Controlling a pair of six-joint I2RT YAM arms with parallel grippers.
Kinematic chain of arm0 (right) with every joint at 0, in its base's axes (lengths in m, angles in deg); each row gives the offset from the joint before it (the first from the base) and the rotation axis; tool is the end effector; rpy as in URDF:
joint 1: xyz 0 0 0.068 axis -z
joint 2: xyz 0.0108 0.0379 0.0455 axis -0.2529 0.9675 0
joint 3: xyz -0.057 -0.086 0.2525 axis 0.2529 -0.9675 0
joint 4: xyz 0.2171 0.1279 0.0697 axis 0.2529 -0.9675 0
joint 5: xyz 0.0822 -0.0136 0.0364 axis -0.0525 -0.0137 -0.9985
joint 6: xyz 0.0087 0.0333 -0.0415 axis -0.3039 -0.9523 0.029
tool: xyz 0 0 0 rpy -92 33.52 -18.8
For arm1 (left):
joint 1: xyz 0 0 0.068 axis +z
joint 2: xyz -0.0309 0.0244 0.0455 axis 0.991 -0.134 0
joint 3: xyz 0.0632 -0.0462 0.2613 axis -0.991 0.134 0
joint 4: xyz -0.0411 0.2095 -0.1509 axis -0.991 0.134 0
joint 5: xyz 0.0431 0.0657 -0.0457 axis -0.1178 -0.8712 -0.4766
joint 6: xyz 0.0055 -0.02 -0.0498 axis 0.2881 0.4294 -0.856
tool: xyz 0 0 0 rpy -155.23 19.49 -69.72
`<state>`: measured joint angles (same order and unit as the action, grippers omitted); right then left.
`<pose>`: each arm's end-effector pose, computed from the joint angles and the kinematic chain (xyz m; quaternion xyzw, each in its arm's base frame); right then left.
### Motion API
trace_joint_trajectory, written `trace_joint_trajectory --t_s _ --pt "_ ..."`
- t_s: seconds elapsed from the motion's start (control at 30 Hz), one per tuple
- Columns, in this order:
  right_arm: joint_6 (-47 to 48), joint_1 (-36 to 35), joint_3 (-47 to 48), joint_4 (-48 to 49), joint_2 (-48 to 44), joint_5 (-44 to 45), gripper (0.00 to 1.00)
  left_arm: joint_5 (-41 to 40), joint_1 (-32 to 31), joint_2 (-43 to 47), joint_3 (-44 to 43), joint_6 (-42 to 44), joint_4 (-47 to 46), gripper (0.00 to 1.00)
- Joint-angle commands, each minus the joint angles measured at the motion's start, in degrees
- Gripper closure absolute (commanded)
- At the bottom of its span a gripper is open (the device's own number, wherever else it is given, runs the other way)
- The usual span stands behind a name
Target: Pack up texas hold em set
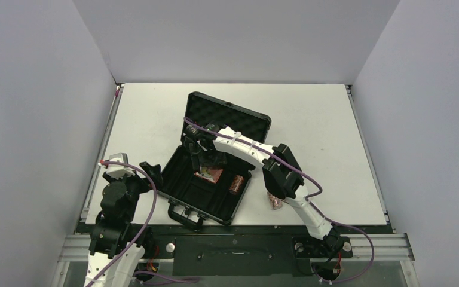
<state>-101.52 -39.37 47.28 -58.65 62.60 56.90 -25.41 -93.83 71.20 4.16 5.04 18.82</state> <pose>0.2848 0.3931 0.1944 -0.1010 0.9885 0.0881 0.0703 0.0841 -0.0095 0.2646 -0.1368 0.7706 -0.0977 0.6148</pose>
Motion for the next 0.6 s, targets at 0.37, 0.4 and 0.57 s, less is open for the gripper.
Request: trace_joint_trajectory --t_s 0.37,0.4,0.57 --pt "0.0 0.7 0.8 0.4 -5.7 3.5 0.15 -0.3 0.6 -0.3 -0.5 0.1 -2.1 0.04" --pt "0.0 0.7 0.8 0.2 -6.6 4.1 0.15 -0.2 0.6 -0.3 -0.5 0.1 -2.1 0.04" --pt "0.1 0.5 0.9 -1.1 -10.3 7.4 0.14 0.1 1.1 -0.7 -0.5 0.1 -2.2 0.04"
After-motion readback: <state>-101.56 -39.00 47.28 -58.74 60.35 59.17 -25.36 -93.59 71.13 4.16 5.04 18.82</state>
